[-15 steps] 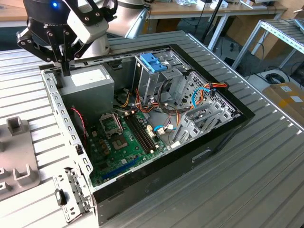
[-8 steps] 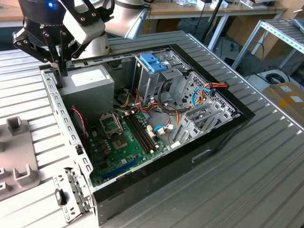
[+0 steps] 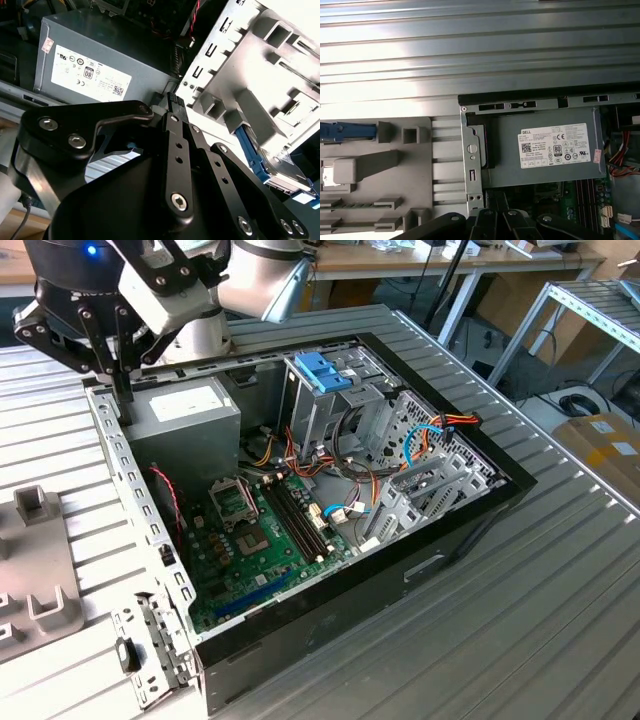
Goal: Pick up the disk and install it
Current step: 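Reach for the disk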
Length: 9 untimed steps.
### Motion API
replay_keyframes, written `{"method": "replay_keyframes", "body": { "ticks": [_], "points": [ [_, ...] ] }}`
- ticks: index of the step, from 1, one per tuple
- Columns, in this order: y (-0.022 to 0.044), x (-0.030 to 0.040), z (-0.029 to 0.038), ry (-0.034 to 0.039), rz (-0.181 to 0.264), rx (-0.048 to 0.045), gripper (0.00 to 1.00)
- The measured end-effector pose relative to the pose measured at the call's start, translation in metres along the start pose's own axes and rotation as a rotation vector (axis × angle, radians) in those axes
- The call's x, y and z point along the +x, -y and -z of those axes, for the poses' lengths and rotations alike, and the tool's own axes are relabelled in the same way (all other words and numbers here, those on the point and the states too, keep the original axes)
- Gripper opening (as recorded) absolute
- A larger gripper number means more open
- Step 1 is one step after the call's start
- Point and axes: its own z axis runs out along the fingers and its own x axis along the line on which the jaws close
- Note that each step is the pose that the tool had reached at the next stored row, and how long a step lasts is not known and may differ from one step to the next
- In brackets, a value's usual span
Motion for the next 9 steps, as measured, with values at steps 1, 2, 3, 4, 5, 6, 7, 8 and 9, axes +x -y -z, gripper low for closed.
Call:
{"method": "replay_keyframes", "body": {
  "ticks": [1,2,3,4,5,6,7,8,9],
  "points": [
    [0.0001,0.0007,0.0000,0.0000,0.000,-0.0001,0.10],
    [0.0001,0.0015,0.0000,0.0000,0.000,-0.0001,0.10],
    [0.0002,0.0023,0.0000,0.0000,0.000,-0.0001,0.10],
    [0.0002,0.0030,0.0001,0.0000,0.000,0.0000,0.10],
    [0.0003,0.0042,0.0001,0.0000,0.000,0.0000,0.10],
    [0.0004,0.0051,0.0001,0.0001,0.000,-0.0001,0.10],
    [0.0005,0.0058,0.0001,0.0000,0.000,0.0000,0.10],
    [0.0005,0.0068,0.0001,0.0001,0.000,-0.0001,0.10],
    [0.0006,0.0082,0.0002,0.0001,0.000,-0.0001,0.10]
  ]
}}
